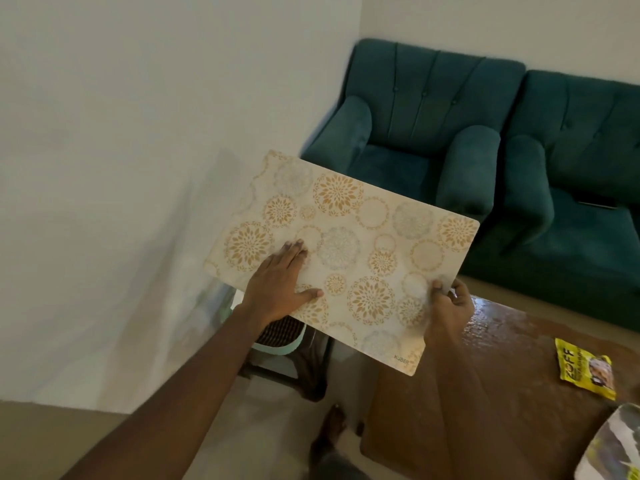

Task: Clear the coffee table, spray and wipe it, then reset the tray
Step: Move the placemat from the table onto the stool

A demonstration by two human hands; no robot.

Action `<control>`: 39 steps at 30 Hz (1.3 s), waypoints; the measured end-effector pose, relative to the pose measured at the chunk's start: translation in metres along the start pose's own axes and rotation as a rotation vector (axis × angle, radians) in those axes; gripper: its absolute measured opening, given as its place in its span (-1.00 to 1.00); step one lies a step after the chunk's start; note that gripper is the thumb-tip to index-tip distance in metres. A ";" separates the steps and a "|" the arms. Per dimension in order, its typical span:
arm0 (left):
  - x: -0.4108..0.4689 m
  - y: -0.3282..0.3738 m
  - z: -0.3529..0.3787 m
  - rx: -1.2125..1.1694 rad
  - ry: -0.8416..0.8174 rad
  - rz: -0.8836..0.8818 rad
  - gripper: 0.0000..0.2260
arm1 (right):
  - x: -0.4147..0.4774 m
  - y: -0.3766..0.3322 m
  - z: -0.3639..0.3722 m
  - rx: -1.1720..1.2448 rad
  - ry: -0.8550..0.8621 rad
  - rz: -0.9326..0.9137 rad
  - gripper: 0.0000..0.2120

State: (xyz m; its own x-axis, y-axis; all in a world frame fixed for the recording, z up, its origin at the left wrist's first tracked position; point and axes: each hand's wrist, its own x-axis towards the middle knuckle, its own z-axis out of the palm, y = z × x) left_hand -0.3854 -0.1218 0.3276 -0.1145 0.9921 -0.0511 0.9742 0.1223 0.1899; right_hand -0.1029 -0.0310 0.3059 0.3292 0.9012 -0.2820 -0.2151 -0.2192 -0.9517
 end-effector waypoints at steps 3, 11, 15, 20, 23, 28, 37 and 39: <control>0.027 -0.020 0.001 0.019 -0.020 0.019 -0.16 | 0.019 0.011 0.030 -0.024 0.000 -0.013 -0.96; 0.092 -0.072 -0.001 0.016 -0.089 -0.030 -0.21 | 0.070 0.026 0.105 -0.109 -0.078 0.026 -0.97; 0.117 -0.094 -0.001 0.010 -0.121 -0.013 -0.21 | 0.089 0.029 0.134 -0.139 -0.087 0.035 -0.95; 0.151 -0.123 0.004 0.012 -0.142 0.039 -0.23 | 0.112 0.043 0.165 -0.165 -0.091 0.047 -0.91; 0.169 -0.144 0.012 0.023 -0.219 0.092 -0.22 | 0.119 0.058 0.177 -0.173 -0.068 0.049 -0.87; 0.201 -0.170 0.040 0.043 -0.308 0.191 -0.22 | 0.130 0.086 0.192 -0.173 -0.025 0.053 -0.88; 0.247 -0.212 0.158 0.084 -0.366 0.336 -0.35 | 0.172 0.177 0.189 -0.262 -0.006 0.071 -0.90; 0.248 -0.223 0.189 0.164 -0.394 0.420 -0.32 | 0.180 0.207 0.185 -0.277 -0.008 0.097 -0.82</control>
State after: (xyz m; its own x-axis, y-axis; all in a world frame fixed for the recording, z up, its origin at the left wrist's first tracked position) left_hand -0.5944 0.0920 0.0869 0.3373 0.8654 -0.3706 0.9413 -0.3154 0.1203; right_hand -0.2586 0.1548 0.0811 0.3114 0.8737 -0.3738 0.0139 -0.3975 -0.9175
